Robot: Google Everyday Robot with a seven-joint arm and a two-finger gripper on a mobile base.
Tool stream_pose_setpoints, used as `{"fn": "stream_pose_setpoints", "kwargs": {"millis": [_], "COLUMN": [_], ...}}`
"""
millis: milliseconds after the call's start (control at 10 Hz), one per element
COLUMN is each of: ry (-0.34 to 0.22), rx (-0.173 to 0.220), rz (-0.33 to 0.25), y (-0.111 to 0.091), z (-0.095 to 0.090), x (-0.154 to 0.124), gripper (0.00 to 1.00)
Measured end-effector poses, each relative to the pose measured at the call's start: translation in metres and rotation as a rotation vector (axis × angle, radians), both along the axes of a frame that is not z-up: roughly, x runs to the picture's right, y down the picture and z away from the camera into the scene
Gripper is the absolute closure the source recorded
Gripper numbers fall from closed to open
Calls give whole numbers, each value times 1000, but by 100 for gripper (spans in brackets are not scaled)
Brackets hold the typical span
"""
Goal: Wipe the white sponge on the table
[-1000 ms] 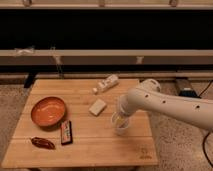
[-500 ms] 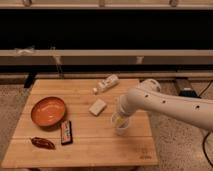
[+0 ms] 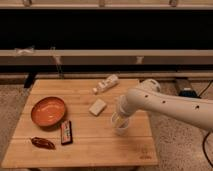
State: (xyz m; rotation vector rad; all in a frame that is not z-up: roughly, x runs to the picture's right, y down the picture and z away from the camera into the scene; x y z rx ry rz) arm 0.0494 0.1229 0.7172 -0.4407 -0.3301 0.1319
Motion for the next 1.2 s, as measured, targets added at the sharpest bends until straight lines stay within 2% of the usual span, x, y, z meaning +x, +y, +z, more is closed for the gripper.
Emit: {"fn": "stream_pose_setpoints", "kwargs": {"millis": [100, 400, 500, 700, 900, 1100, 1200], "ry": [2, 2, 8, 8, 3, -10, -7], "rx": [2, 3, -1, -6, -2, -3, -2], "rz": [-1, -39, -50, -81, -131, -179, -213], "y": [-3, -35, -49, -64, -70, -67, -61], "z": [0, 4, 10, 20, 38, 57, 72], "x": [0, -13, -15, -24, -33, -46, -47], "gripper": [20, 20, 20, 20, 20, 20, 20]}}
